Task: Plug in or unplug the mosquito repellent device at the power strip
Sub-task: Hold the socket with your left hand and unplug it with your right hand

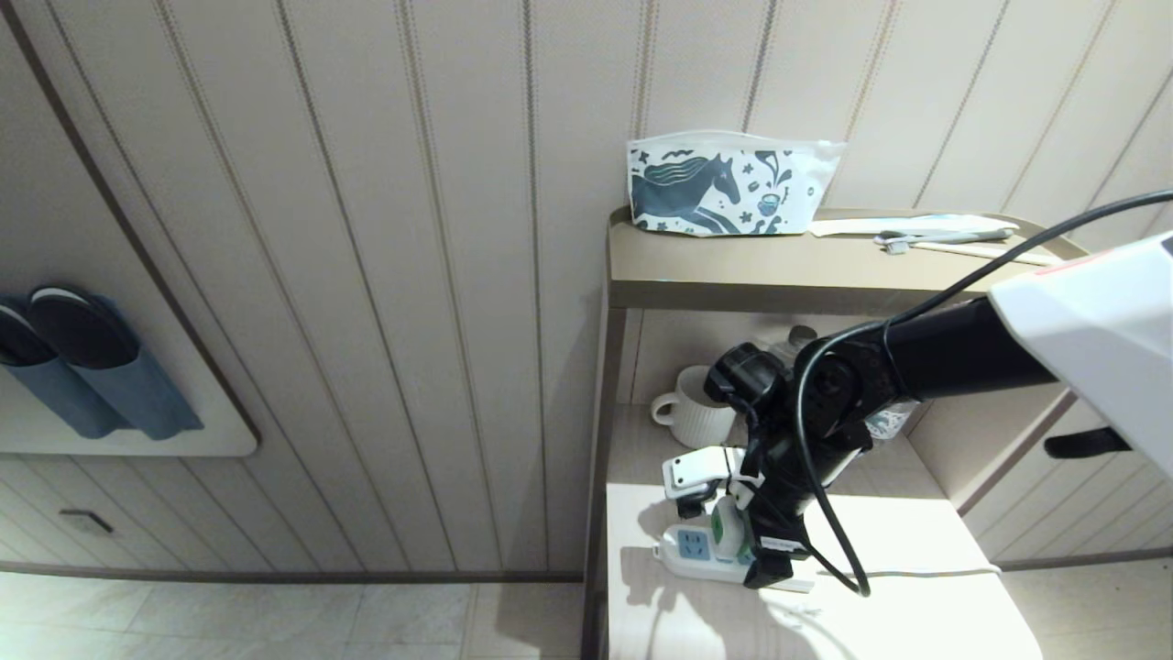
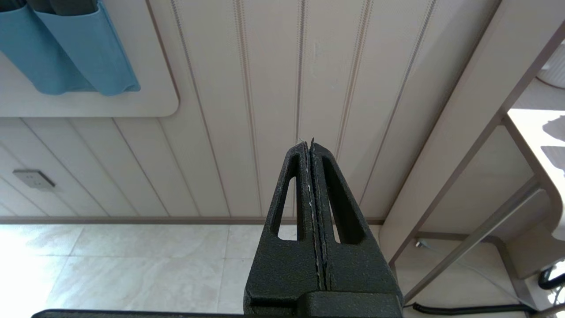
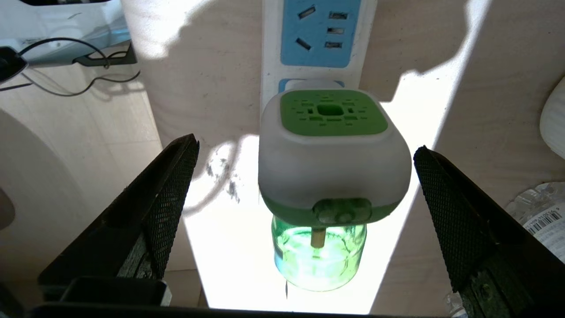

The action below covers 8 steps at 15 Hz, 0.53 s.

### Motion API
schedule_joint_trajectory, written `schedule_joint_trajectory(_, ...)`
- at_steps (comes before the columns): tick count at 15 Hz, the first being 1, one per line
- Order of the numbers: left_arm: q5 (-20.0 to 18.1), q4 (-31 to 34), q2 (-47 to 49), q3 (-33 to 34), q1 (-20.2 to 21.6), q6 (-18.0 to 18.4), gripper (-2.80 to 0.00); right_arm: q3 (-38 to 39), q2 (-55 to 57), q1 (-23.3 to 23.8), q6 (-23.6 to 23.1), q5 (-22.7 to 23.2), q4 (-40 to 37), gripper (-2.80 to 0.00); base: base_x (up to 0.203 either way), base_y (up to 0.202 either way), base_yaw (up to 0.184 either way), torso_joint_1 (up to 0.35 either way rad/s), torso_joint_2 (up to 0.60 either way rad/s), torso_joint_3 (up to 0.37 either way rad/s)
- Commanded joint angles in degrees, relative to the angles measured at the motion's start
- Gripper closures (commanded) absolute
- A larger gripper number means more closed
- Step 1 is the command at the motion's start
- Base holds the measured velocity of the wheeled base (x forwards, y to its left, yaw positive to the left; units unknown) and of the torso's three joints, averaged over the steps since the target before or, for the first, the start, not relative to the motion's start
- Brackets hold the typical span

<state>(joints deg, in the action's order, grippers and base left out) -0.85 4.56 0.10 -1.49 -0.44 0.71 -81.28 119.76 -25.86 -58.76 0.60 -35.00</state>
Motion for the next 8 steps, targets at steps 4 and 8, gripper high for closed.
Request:
schedule_joint_trajectory(4, -0.03, 0.03, 0.08, -0.01, 0.0, 0.0, 0.0, -0.54, 0.93, -0.16, -0.57, -0.25, -0.07, -2.8, 0.0, 0.0, 0.0, 0.0, 0.0, 0.0)
schedule_joint_trajectory(8, -0.03, 0.08, 0.0, -0.01, 0.0, 0.0, 0.0, -0.98, 2.22, -0.16, -0.57, -0.33, 0.02, -2.8, 0.0, 0.0, 0.0, 0.0, 0.0, 0.0)
